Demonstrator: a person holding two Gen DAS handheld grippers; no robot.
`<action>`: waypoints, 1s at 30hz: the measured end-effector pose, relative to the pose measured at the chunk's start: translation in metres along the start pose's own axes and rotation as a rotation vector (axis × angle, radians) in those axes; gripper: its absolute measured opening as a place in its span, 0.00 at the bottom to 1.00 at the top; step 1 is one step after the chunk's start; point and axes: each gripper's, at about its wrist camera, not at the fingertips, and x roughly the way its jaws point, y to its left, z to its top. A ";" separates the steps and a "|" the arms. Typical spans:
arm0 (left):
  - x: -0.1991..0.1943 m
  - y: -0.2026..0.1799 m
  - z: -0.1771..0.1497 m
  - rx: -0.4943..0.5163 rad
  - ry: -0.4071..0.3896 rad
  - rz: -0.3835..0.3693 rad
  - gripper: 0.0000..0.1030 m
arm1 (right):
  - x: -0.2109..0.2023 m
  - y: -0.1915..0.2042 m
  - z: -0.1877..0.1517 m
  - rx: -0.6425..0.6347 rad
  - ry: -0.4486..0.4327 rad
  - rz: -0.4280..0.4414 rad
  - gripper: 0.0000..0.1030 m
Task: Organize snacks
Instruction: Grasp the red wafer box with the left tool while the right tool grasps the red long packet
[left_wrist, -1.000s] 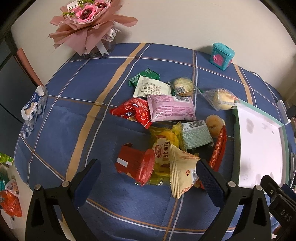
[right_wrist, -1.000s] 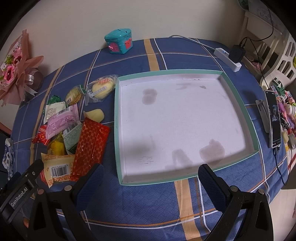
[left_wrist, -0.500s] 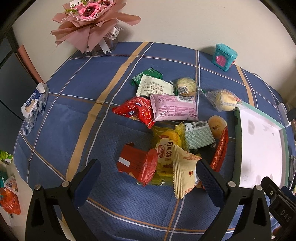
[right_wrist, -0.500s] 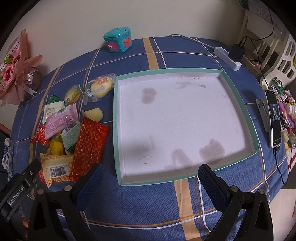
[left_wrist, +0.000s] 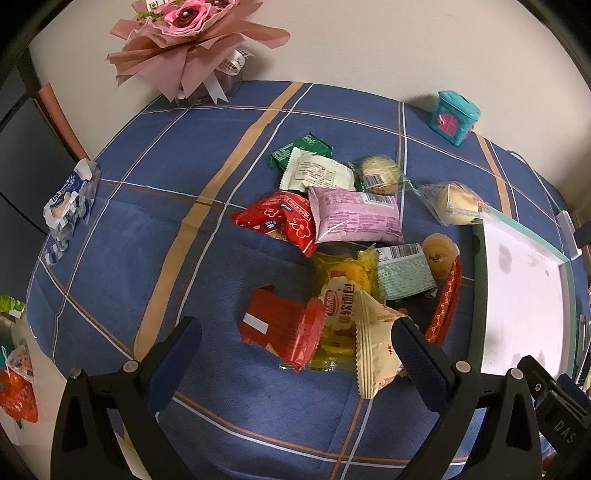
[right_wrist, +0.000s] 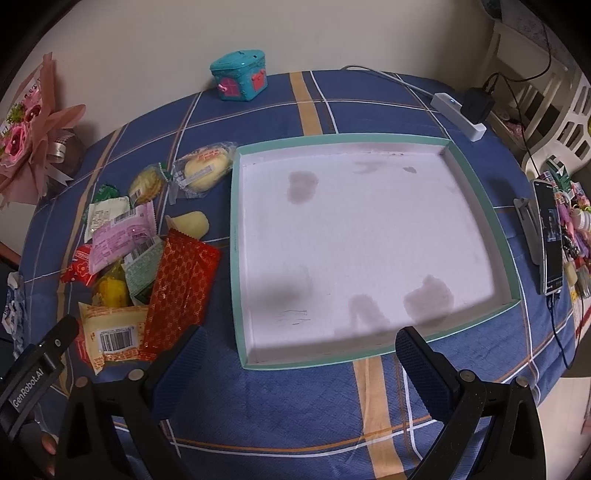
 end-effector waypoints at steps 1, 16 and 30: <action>0.000 0.002 0.001 -0.006 0.001 -0.001 1.00 | 0.000 0.001 0.000 -0.001 0.001 0.001 1.00; 0.020 0.048 0.006 -0.164 0.051 0.000 1.00 | 0.030 0.065 0.004 -0.064 0.056 0.190 0.98; 0.039 0.045 0.014 -0.182 0.104 -0.053 1.00 | 0.058 0.090 0.001 -0.114 0.075 0.247 0.73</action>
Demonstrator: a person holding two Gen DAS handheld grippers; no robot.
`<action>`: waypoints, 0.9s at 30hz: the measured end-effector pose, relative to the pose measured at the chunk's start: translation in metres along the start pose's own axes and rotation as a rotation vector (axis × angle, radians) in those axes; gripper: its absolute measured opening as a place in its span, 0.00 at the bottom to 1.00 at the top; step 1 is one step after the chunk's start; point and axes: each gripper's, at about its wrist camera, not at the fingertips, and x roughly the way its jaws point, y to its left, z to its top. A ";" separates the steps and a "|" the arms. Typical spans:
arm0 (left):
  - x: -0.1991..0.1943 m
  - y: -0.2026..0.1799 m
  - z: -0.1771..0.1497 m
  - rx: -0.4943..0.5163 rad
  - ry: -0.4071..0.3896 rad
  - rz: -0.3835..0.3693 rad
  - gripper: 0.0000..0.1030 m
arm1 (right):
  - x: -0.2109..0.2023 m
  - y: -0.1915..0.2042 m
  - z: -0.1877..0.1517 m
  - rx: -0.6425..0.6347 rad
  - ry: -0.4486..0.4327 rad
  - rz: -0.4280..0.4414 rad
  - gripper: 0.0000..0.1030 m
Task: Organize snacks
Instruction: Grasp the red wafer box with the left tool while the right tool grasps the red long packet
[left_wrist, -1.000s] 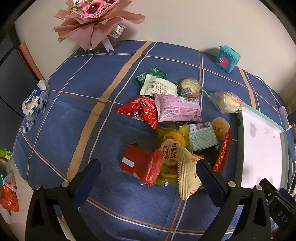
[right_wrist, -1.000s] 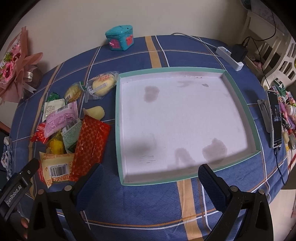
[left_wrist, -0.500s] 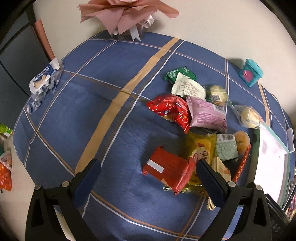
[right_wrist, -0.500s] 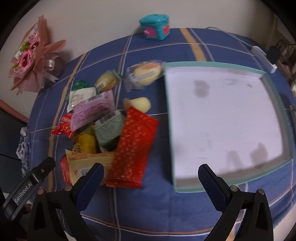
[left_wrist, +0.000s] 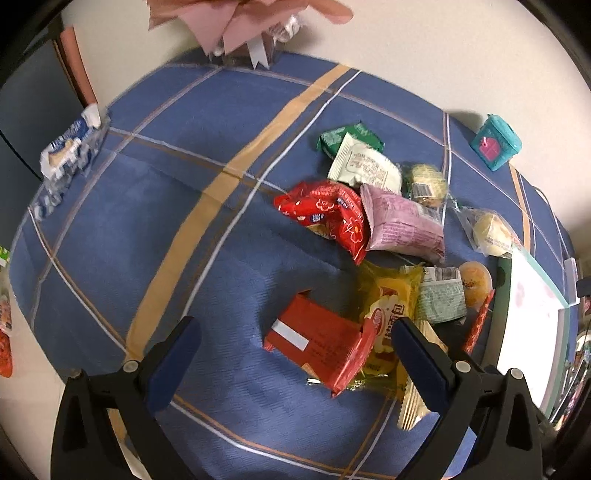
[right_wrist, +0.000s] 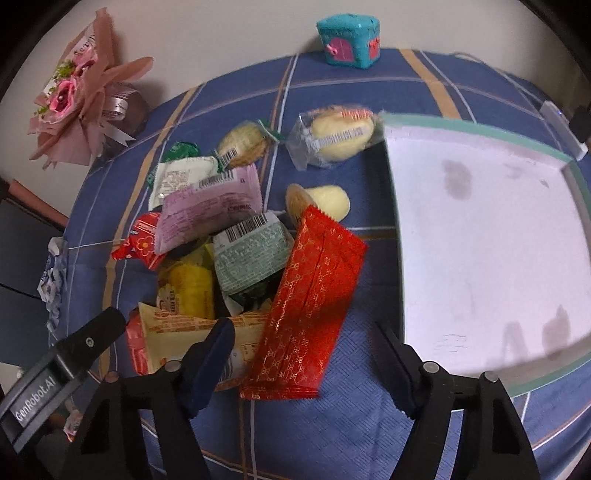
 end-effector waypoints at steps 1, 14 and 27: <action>0.004 0.002 0.001 -0.011 0.012 -0.004 1.00 | 0.001 -0.002 0.000 0.006 0.007 0.000 0.72; 0.052 0.031 0.001 -0.213 0.177 -0.089 0.90 | 0.025 -0.016 0.006 0.070 0.051 0.031 0.53; 0.053 0.041 0.000 -0.243 0.160 -0.098 0.44 | 0.017 -0.027 0.001 0.080 0.032 0.049 0.42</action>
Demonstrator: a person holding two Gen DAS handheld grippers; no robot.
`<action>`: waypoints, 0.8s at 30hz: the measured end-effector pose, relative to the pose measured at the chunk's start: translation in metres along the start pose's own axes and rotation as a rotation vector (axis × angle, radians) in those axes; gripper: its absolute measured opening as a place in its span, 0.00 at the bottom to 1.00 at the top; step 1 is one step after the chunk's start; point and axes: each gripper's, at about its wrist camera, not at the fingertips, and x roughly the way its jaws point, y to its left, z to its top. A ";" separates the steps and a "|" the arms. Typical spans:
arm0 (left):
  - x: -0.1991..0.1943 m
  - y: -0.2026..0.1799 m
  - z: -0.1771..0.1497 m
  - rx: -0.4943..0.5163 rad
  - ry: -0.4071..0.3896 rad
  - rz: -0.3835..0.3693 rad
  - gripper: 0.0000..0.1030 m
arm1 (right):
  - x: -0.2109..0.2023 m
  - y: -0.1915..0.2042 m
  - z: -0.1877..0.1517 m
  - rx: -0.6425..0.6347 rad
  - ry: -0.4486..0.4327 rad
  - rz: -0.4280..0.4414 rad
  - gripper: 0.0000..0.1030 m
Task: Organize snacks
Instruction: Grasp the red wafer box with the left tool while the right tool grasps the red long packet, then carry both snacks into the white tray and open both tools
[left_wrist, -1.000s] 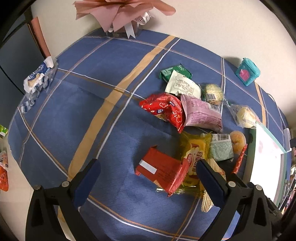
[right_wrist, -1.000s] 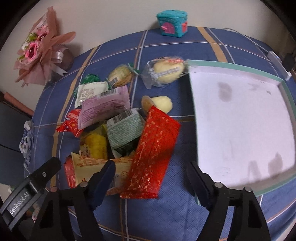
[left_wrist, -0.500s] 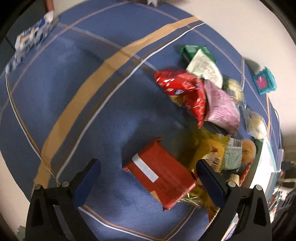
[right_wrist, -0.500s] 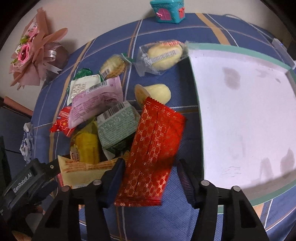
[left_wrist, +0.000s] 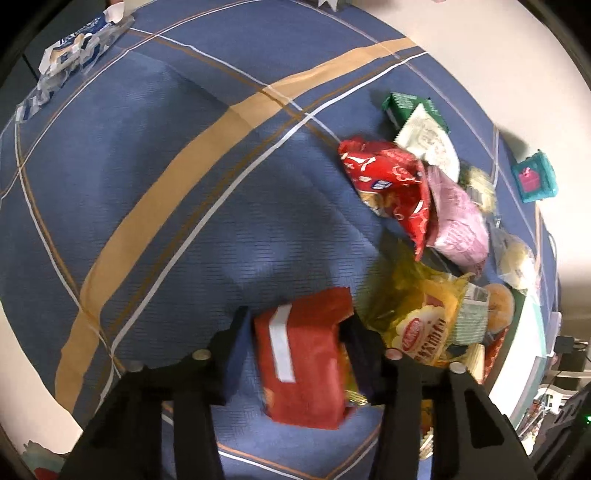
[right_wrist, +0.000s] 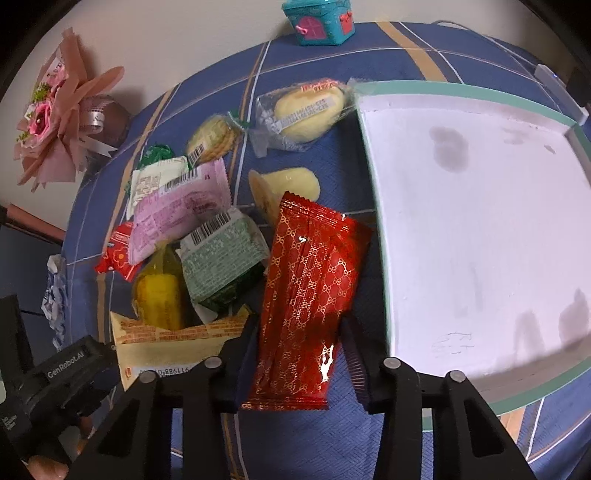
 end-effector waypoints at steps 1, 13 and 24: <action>-0.002 -0.002 0.000 0.003 -0.001 -0.001 0.44 | -0.002 -0.001 0.000 -0.002 -0.002 0.004 0.37; -0.026 -0.012 0.003 0.021 -0.055 0.016 0.43 | -0.019 -0.007 0.002 0.026 -0.006 0.020 0.24; -0.026 -0.024 0.003 0.063 -0.017 0.051 0.43 | -0.027 -0.005 -0.001 -0.062 -0.002 -0.097 0.20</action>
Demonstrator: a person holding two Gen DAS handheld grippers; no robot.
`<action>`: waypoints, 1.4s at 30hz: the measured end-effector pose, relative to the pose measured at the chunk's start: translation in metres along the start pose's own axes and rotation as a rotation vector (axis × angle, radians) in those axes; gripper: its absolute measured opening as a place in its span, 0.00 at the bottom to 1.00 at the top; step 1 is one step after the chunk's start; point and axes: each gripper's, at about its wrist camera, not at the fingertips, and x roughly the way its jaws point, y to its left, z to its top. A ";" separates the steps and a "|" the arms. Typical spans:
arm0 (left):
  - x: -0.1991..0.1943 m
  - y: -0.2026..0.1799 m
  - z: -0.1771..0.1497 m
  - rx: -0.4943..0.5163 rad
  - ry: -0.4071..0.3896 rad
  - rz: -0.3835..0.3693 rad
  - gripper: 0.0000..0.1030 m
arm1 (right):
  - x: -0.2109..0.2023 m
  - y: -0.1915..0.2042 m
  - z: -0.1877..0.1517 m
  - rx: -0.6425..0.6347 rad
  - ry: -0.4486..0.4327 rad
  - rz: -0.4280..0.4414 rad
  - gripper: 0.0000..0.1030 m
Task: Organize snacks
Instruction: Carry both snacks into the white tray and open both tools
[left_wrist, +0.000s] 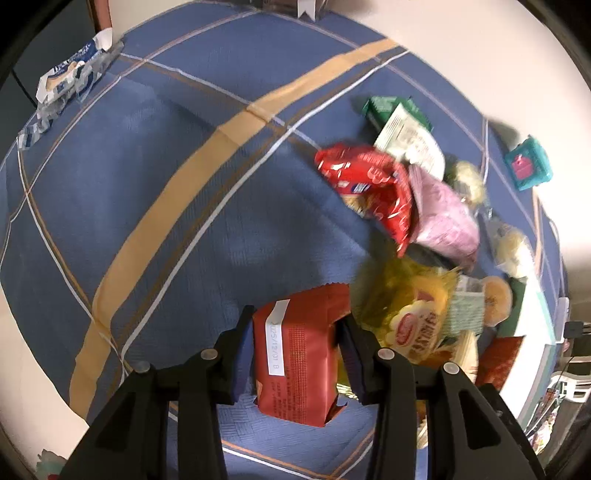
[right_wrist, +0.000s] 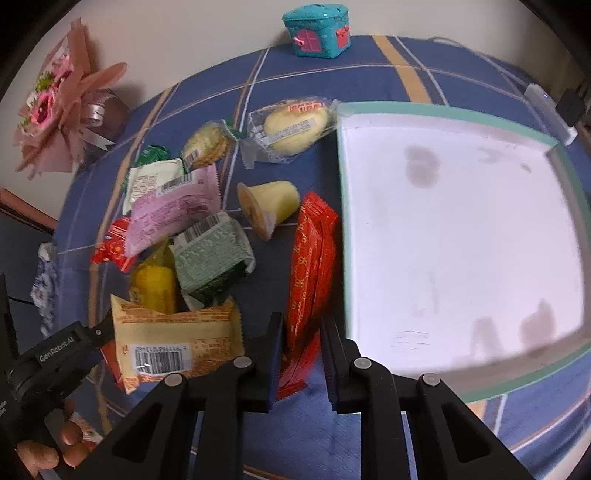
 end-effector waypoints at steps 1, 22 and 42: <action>0.001 -0.001 0.000 0.002 0.006 0.005 0.43 | -0.003 0.001 -0.001 -0.017 -0.002 -0.023 0.20; 0.015 -0.013 -0.004 0.020 0.005 0.016 0.43 | 0.005 0.005 0.001 -0.070 0.036 -0.083 0.22; -0.026 -0.014 -0.002 0.048 -0.114 -0.034 0.43 | -0.027 -0.003 0.011 -0.033 -0.062 0.025 0.12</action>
